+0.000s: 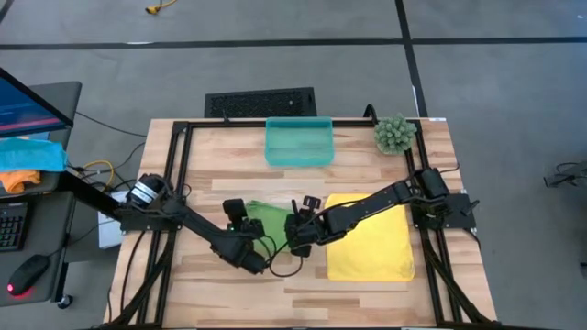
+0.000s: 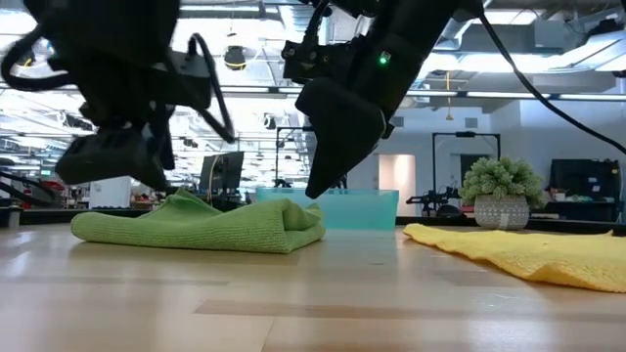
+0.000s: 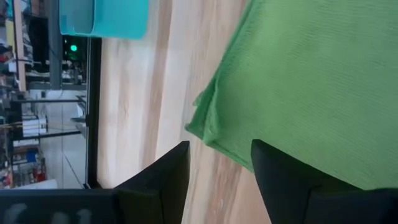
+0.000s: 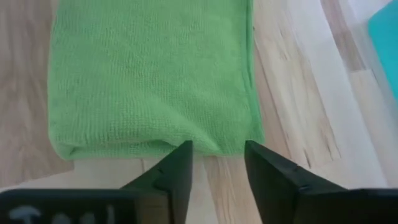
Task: Roll microfiber towels into tight, uniform cylinder then place into a basket
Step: Roll the green towel
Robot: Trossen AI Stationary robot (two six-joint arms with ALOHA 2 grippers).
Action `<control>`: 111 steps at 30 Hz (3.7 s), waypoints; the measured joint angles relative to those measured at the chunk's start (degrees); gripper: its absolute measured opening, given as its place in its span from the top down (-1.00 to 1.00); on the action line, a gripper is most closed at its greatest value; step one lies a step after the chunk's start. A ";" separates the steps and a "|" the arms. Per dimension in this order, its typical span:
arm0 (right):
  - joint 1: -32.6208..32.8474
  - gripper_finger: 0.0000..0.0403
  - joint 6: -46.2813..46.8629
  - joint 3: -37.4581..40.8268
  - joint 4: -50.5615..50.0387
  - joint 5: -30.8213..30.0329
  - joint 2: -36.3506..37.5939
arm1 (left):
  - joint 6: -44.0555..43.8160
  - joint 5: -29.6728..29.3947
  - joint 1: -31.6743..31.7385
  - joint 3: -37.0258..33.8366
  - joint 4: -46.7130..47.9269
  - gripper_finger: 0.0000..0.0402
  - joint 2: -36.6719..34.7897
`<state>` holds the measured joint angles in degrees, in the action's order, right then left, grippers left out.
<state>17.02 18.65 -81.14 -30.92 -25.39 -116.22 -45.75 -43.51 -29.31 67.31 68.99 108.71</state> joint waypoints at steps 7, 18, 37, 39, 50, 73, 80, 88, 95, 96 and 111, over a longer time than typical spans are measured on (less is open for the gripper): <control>1.58 0.05 0.50 -0.09 -2.80 -0.01 3.32 | -11.45 0.08 -5.63 0.02 7.63 0.18 0.00; 6.23 0.13 -9.24 -0.01 12.67 -0.17 0.25 | -30.56 -5.68 -16.72 0.02 10.26 0.25 0.00; 2.50 0.38 -5.69 -0.09 14.61 9.01 -6.91 | -37.07 -9.82 -17.78 -0.09 11.72 0.45 0.00; 2.61 0.39 -5.58 -0.09 14.59 9.01 -6.91 | -36.53 -10.45 -16.97 -0.09 11.15 0.46 0.00; 3.65 0.40 -6.74 -0.02 11.17 8.82 -4.95 | -31.97 -14.05 -13.22 -1.20 9.97 0.58 0.00; 14.90 0.41 -3.38 -0.12 -6.00 -6.88 8.66 | -46.36 -17.25 -21.42 -12.41 20.03 0.99 -24.14; 19.37 0.41 4.43 -0.09 -18.29 -15.89 9.60 | -40.50 -20.28 -23.96 -23.16 2.81 1.00 -38.33; 19.89 0.41 8.35 -0.09 -25.85 -16.58 9.57 | -15.10 -12.00 -22.56 -36.66 -34.48 1.00 -49.38; 16.96 0.41 9.01 -0.09 -39.38 -18.25 10.26 | 3.45 -2.30 -17.19 -41.40 -53.35 1.00 -56.28; 16.28 0.41 9.40 -0.09 -41.03 -18.27 10.83 | 5.49 -1.21 -16.24 -41.40 -54.22 1.00 -57.04; 13.06 0.41 9.16 7.58 -33.02 -18.16 27.74 | 23.69 10.16 -4.68 -41.42 -56.63 1.00 -61.05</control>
<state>30.08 27.81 -73.57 -63.94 -43.55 -88.49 -22.06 -33.35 -33.98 25.89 12.36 47.66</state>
